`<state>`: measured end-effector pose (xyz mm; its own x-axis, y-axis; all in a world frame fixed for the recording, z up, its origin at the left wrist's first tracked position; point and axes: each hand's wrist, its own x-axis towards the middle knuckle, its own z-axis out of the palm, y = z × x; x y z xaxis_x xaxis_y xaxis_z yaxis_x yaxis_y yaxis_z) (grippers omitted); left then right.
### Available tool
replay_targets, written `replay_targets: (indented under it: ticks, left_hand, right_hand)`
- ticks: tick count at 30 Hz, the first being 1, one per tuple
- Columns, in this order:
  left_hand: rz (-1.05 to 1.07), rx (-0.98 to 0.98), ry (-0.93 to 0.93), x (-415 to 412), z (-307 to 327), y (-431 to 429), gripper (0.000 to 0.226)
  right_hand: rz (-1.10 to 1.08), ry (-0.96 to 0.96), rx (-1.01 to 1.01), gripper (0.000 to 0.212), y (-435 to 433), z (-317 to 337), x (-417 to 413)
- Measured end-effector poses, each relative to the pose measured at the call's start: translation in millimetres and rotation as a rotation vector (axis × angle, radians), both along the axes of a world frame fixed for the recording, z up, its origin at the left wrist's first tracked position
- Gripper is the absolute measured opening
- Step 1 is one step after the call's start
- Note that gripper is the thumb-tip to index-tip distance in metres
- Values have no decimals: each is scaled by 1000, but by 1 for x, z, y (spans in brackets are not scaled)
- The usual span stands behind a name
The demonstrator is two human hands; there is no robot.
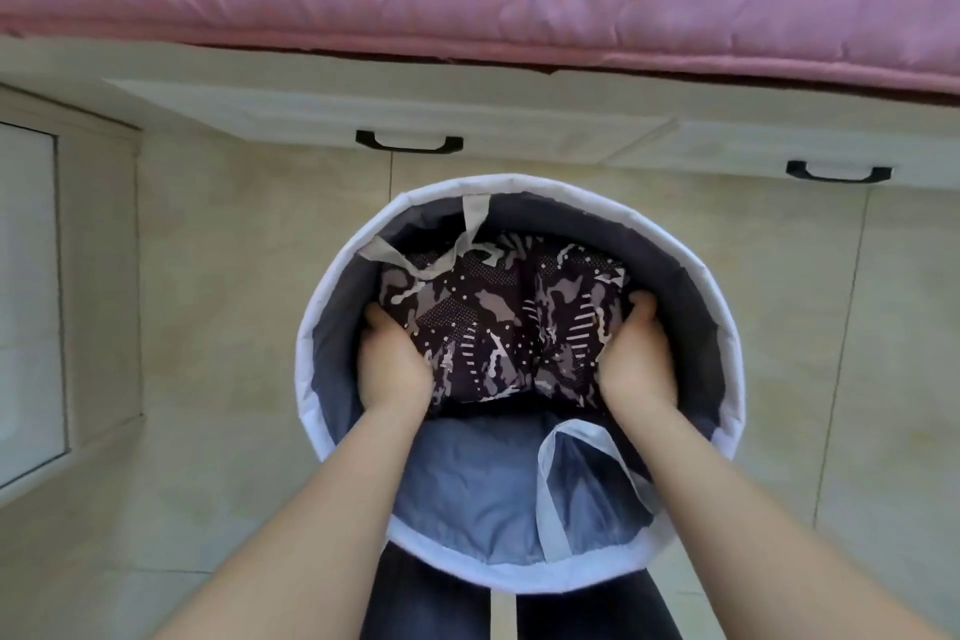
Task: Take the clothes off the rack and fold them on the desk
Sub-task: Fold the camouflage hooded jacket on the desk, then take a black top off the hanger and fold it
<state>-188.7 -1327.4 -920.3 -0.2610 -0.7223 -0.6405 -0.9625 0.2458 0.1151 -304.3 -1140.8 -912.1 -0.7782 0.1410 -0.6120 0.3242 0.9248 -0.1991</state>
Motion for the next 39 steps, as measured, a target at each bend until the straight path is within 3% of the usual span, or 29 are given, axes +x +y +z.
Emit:
replay_targets:
  ticks: [3, 5, 7, 9, 11, 18, 23, 26, 30, 34, 39]
  left_hand:
    - [-362, -277, 113, -8, 11, 23, 43]
    - [-770, -293, 236, -12, 4, 35, 55]
    - [-939, -203, 89, -12, -11, 25, 71]
    - [-888, -99, -197, -8, -38, 3, 77]
    - [-889, -14, -348, -2, -64, -11, 87]
    - [-885, -119, -301, 13, -152, -9, 70]
    - [-900, -79, -313, 11, -159, -9, 70]
    - [-822, 49, -325, 0, -129, -14, 69]
    - [-498, 134, -265, -14, -41, -19, 48]
    - [-567, 148, -178, -22, 57, -29, 30]
    - [-680, 355, 79, -55, 222, -20, 40]
  right_hand:
    - [410, 299, -106, 36, -15, 18, 13]
    - [741, 271, -130, 59, -23, 13, 21]
    - [906, 68, -13, 91, -17, -5, 16]
    - [923, -168, 132, 103, 1, -32, 2]
    - [911, -280, 209, 101, 13, -61, -7]
    - [827, -207, 191, 98, 13, -144, 3]
    - [853, -243, 175, 104, 13, -148, 0]
    - [765, -260, 188, 93, 3, -115, -5]
    - [587, -126, 202, 71, 0, -35, 8]
    - [423, -52, 7, 50, 1, 55, 10]
    - [297, -74, -320, 49, 3, 222, -4]
